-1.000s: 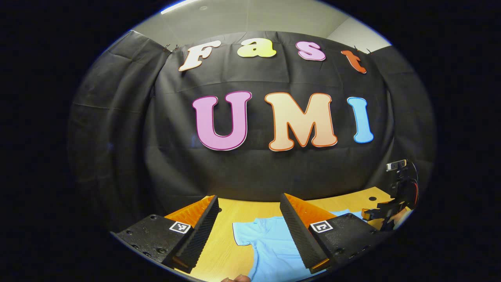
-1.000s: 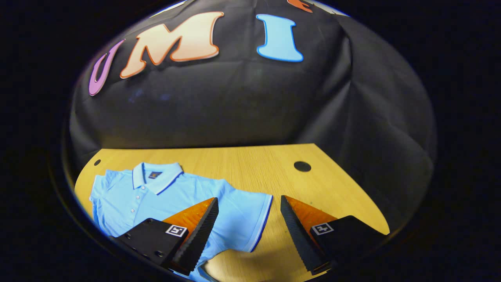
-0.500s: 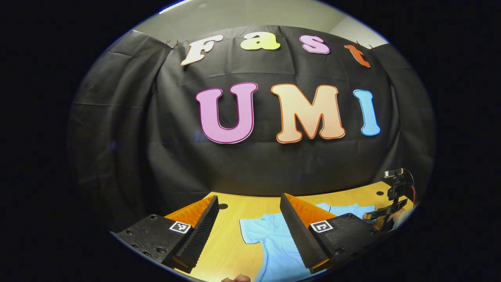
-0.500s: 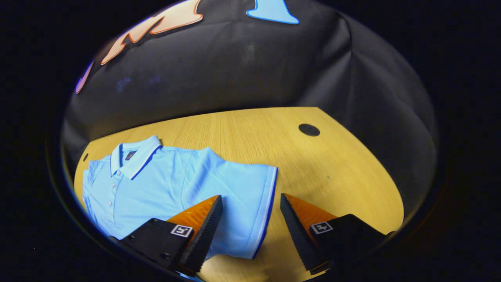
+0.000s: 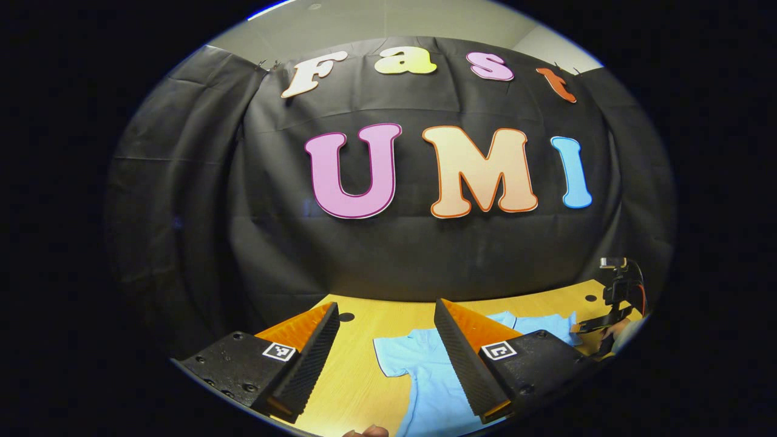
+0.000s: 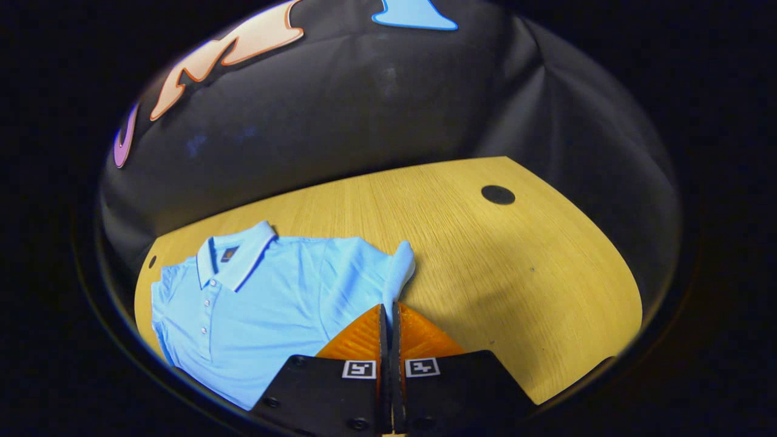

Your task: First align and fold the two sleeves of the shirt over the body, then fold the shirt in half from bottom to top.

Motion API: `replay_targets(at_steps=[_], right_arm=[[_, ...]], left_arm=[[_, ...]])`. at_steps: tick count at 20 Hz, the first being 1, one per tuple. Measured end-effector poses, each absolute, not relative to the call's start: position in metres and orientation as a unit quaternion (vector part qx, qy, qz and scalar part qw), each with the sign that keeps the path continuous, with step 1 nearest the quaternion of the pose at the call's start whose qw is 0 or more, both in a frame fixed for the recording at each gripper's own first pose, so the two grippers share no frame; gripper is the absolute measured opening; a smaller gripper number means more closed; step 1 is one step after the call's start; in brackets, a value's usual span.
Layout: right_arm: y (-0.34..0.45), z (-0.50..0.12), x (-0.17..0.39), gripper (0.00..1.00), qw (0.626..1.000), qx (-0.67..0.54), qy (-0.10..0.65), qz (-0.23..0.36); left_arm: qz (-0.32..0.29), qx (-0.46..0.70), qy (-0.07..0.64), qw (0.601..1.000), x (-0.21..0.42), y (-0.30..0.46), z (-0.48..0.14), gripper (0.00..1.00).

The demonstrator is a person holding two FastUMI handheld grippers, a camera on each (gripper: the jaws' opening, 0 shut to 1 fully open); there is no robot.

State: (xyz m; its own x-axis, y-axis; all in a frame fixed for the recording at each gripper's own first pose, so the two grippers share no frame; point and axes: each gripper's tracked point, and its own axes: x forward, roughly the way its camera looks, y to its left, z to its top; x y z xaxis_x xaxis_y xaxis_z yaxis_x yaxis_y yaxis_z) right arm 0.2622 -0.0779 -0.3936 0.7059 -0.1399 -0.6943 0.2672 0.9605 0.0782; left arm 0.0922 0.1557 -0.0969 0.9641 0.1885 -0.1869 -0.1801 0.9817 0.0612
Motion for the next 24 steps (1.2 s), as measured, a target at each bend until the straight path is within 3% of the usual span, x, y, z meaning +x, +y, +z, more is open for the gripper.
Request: replay_targets(at_steps=[6,16,17,19,21,23,24], right_arm=[[0.002,-0.361,0.277,0.03,0.932,0.114,0.340,-0.041],[0.099,-0.398,0.271,0.03,0.918,0.119,0.377,0.025],[0.099,-0.396,0.268,0.20,0.919,0.114,0.377,0.030],[0.094,-0.387,0.266,0.65,0.925,0.087,0.368,0.036],[0.093,-0.372,0.257,1.00,0.932,0.070,0.354,0.047],[0.088,-0.351,0.247,0.94,0.939,0.065,0.333,0.050],[0.087,-0.340,0.240,0.98,0.942,0.068,0.325,0.053]], left_arm=[[0.099,0.014,0.100,0.990,0.088,0.159,-0.102,0.95],[0.113,0.003,0.125,0.986,0.090,0.182,-0.128,0.95],[0.112,0.002,0.124,0.986,0.094,0.184,-0.130,0.95],[0.111,0.011,0.130,0.985,0.106,0.190,-0.141,0.95],[0.108,0.014,0.132,0.985,0.120,0.193,-0.150,0.94],[0.103,0.006,0.136,0.985,0.136,0.194,-0.163,0.94],[0.101,0.003,0.136,0.986,0.146,0.195,-0.169,0.94]])
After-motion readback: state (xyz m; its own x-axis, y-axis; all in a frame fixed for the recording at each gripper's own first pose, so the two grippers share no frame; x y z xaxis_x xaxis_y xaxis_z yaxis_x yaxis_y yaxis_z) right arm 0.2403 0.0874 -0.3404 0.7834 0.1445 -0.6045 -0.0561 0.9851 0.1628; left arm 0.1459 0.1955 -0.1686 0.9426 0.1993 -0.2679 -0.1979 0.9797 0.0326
